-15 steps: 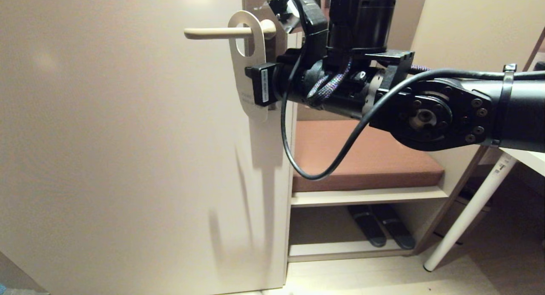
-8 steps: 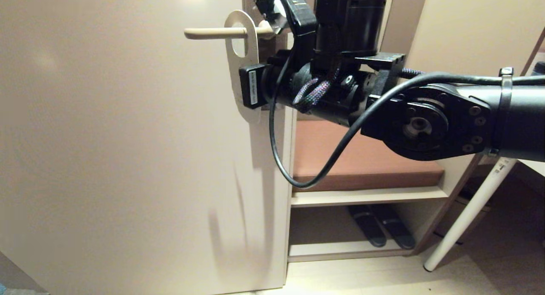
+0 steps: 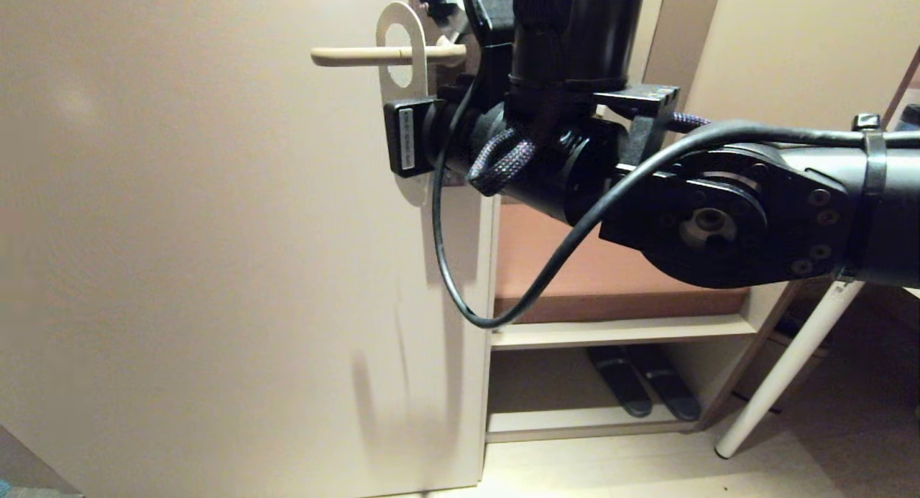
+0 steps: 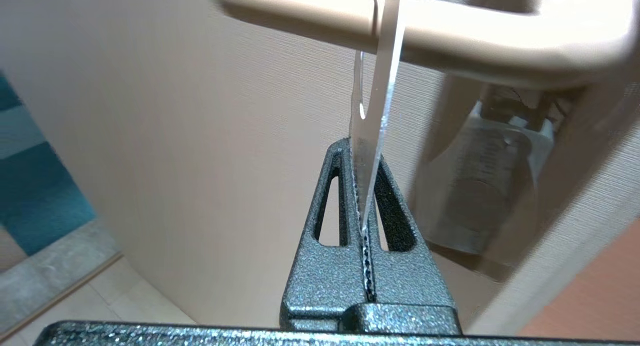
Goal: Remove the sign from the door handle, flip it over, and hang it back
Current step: Take down the sign
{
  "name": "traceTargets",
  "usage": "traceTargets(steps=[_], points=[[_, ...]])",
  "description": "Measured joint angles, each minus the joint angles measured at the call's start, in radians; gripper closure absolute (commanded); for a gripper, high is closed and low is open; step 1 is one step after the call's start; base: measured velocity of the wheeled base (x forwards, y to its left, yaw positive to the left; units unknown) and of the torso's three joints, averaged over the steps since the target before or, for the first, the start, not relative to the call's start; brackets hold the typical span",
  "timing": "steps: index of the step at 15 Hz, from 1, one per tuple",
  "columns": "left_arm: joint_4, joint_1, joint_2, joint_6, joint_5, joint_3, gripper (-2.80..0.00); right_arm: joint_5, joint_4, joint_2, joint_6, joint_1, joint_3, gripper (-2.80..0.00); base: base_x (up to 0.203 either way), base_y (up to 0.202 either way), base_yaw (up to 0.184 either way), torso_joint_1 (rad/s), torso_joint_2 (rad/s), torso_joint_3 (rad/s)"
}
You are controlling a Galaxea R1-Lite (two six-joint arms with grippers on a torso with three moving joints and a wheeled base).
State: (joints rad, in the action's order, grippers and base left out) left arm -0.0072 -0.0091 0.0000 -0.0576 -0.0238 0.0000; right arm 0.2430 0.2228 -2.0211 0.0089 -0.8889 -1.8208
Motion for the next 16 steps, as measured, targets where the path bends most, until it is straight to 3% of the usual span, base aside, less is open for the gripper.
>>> traceTargets(steps=[16], points=[[0.0,0.0,0.0,0.001,0.0,0.0,0.0,0.055,0.15,-0.032,-0.002,-0.088,0.005,0.0,0.0,0.0,0.0,0.0,0.0,0.0]])
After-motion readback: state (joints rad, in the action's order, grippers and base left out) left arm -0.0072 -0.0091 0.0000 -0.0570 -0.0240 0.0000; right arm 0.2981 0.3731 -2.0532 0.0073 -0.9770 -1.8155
